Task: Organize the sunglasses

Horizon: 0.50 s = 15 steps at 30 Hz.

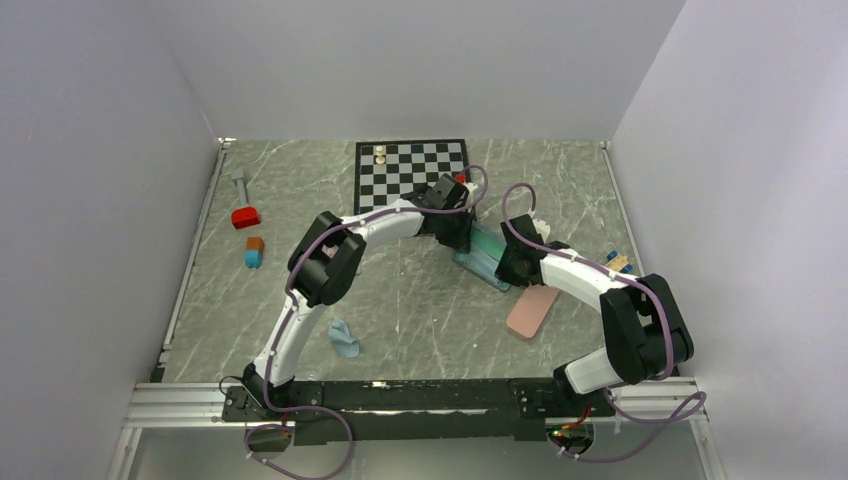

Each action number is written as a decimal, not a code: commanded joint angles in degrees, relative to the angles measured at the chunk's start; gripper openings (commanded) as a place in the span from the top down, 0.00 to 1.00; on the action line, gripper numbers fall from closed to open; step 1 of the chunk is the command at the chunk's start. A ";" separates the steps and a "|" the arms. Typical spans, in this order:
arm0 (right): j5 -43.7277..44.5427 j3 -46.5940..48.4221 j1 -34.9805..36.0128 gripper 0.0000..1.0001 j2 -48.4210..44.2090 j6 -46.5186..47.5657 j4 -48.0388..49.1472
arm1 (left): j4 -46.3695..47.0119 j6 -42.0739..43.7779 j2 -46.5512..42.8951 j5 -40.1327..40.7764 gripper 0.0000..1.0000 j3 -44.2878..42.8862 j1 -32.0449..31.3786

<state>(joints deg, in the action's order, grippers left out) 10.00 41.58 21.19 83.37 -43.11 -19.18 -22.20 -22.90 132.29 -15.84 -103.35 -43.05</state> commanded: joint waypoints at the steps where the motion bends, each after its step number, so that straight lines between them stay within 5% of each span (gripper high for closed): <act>1: 1.32 -0.27 -0.37 0.91 -0.13 -0.55 0.26 | -1.51 2.23 -0.77 4.08 0.80 -3.24 -0.79; 15: 4.98 0.64 -0.37 0.66 -2.55 -0.92 -2.88 | -6.12 4.68 -2.96 9.15 0.56 -5.40 -1.24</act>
<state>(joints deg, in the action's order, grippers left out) 11.20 41.50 21.15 83.24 -43.94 -19.86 -26.13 -20.03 132.27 -9.15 -106.39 -44.42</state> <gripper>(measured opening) 0.311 0.383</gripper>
